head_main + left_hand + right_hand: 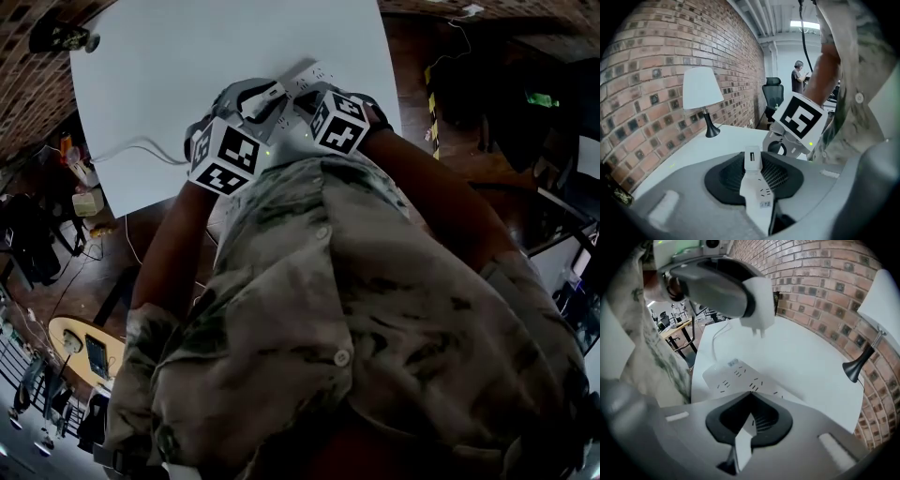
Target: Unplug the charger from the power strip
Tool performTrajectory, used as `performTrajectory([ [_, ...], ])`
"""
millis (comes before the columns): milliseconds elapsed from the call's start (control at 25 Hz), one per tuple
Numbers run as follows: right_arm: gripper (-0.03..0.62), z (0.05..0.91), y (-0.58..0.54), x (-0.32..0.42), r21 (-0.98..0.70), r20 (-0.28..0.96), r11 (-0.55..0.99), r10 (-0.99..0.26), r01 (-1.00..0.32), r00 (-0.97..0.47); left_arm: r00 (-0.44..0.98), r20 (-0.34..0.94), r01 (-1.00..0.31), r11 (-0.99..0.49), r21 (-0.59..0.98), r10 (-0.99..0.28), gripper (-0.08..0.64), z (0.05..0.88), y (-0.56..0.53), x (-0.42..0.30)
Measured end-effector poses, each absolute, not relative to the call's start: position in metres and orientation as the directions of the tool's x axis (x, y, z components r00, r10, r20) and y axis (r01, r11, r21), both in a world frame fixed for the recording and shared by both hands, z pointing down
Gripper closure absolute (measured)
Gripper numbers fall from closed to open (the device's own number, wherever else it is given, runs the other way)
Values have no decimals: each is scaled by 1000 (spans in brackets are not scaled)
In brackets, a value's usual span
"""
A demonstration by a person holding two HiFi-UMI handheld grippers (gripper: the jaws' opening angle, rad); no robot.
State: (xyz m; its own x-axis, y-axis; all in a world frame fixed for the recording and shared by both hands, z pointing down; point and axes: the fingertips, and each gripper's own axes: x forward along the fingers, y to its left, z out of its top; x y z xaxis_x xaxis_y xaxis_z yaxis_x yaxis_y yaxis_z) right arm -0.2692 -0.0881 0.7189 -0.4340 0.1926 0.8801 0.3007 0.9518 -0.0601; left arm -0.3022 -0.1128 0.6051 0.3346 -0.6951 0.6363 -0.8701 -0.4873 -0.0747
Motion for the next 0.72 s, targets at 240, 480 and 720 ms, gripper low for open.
performTrajectory([
  [240, 588, 720, -88, -264, -59, 880, 948, 197, 312, -433, 328, 614, -898, -439, -34, -718, 456, 586, -110, -319],
  [480, 589, 717, -92, -265, -102, 845, 968, 205, 227, -495, 302, 585, -935, -353, 28, -753, 456, 577, -90, -334],
  [720, 589, 695, -103, -265, -66, 809, 987, 140, 148, -571, 283, 549, -954, -290, 76, -787, 454, 573, -65, -343],
])
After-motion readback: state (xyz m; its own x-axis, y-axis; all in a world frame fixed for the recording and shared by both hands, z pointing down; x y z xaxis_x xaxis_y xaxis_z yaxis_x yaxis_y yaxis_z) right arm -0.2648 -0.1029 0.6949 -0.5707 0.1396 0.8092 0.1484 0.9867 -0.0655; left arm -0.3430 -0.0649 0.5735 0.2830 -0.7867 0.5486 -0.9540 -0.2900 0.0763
